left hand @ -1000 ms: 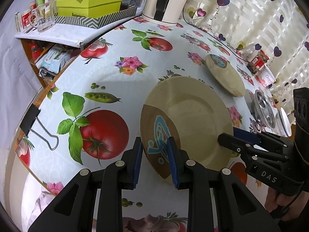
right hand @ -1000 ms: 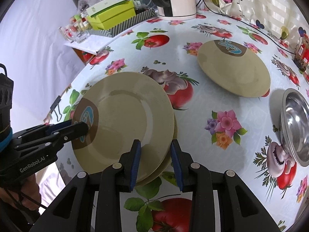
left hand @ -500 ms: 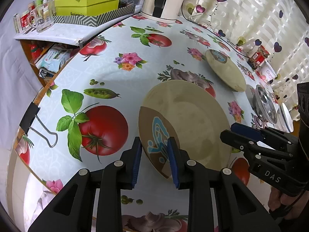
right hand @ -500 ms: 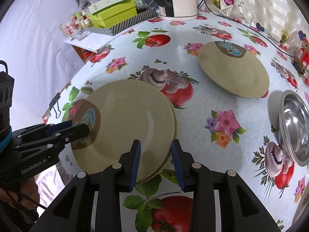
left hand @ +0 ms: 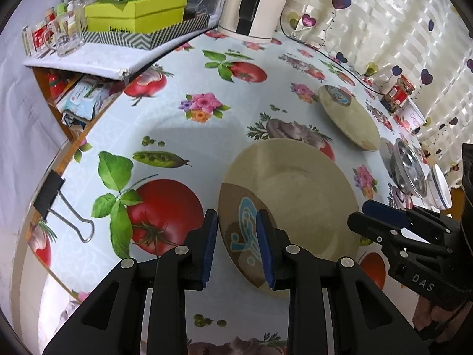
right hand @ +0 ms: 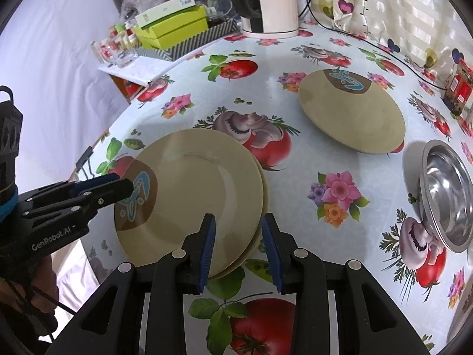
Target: Organize plates and bowls
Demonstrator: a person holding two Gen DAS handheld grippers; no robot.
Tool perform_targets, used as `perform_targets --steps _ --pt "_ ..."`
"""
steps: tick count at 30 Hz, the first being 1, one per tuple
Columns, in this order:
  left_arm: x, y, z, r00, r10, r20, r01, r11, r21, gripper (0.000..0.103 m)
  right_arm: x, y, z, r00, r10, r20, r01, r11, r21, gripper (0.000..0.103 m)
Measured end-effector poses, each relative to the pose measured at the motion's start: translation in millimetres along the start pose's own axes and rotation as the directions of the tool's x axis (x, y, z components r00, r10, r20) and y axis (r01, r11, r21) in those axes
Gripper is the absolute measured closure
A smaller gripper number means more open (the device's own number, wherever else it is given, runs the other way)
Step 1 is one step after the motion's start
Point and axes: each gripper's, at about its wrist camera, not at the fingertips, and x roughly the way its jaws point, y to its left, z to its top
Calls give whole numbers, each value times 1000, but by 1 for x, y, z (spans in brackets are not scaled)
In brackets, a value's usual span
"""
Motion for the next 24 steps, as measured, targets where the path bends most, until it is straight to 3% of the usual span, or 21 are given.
perform_targets --steps 16,24 --pt "-5 -4 -2 1000 2 14 -2 1000 16 75 -1 -3 -4 1000 1 12 -1 1000 5 77" --pt "-15 -14 2 999 12 43 -14 999 38 75 -14 -11 -3 998 -1 69 -2 999 33 76"
